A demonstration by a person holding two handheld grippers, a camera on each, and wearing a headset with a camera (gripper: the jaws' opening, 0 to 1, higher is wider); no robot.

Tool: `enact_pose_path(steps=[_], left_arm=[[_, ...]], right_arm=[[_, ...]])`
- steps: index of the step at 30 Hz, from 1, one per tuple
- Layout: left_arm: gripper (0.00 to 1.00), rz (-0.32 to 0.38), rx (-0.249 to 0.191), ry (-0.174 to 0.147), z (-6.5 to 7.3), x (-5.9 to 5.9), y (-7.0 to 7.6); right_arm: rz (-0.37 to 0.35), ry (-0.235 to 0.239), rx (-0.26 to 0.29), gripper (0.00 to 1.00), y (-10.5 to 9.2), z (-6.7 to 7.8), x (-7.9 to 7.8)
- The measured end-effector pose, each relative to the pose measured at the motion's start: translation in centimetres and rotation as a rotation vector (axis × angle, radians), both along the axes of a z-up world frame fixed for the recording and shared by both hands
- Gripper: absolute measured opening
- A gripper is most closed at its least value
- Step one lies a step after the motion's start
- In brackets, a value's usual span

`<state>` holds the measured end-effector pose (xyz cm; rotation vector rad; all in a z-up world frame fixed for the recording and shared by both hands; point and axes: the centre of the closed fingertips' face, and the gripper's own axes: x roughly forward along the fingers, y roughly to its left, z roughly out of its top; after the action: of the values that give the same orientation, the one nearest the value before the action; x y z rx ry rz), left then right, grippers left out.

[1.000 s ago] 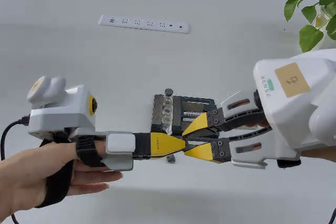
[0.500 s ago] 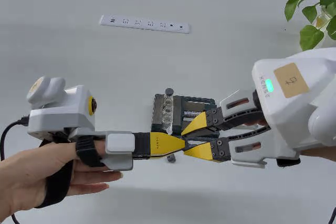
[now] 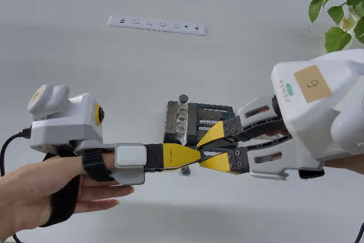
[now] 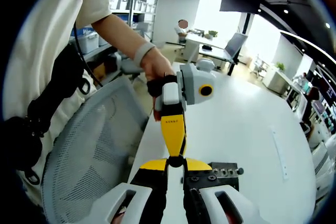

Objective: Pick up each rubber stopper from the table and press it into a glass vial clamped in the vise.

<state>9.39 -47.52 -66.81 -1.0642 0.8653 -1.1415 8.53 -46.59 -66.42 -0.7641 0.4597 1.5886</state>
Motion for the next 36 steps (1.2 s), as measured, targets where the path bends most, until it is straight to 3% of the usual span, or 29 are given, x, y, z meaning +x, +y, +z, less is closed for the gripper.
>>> enact_pose_path(steps=[10,11,15,22,26,32,33,34,36], left_arm=[[0.23,0.057,0.061,-0.085,-0.3,1.1,1.4],[0.25,0.067,0.089,-0.112,-0.6,1.3,1.6],[0.37,0.079,0.133,-0.168,-0.9,1.6,2.0],[0.6,0.079,0.24,-0.304,-1.6,1.7,2.1],[0.77,0.101,0.337,-0.385,-2.4,2.4,2.6],[0.92,0.117,0.469,-0.449,-3.8,3.4,3.6],[0.95,0.106,0.516,-0.465,-4.4,3.5,3.9],[0.98,0.108,0.545,-0.462,-4.8,3.6,4.1],[0.99,0.097,0.594,-0.489,-5.4,3.7,4.5]], right_arm=[[-0.01,0.005,-0.018,0.06,-0.4,-0.5,0.2],[-0.013,0.008,-0.02,0.06,-0.5,-0.6,0.3],[-0.024,0.014,-0.028,0.06,-0.8,-0.8,0.4],[-0.036,0.027,-0.038,0.06,-1.0,-1.1,0.6],[-0.046,0.036,-0.052,0.06,-1.2,-1.3,0.8],[-0.078,0.058,-0.115,0.06,-1.9,-2.3,1.6],[-0.081,0.048,-0.127,0.06,-2.1,-2.5,2.0],[-0.091,0.048,-0.145,0.06,-2.3,-2.7,2.2],[-0.093,0.045,-0.168,0.06,-2.5,-3.1,2.6]])
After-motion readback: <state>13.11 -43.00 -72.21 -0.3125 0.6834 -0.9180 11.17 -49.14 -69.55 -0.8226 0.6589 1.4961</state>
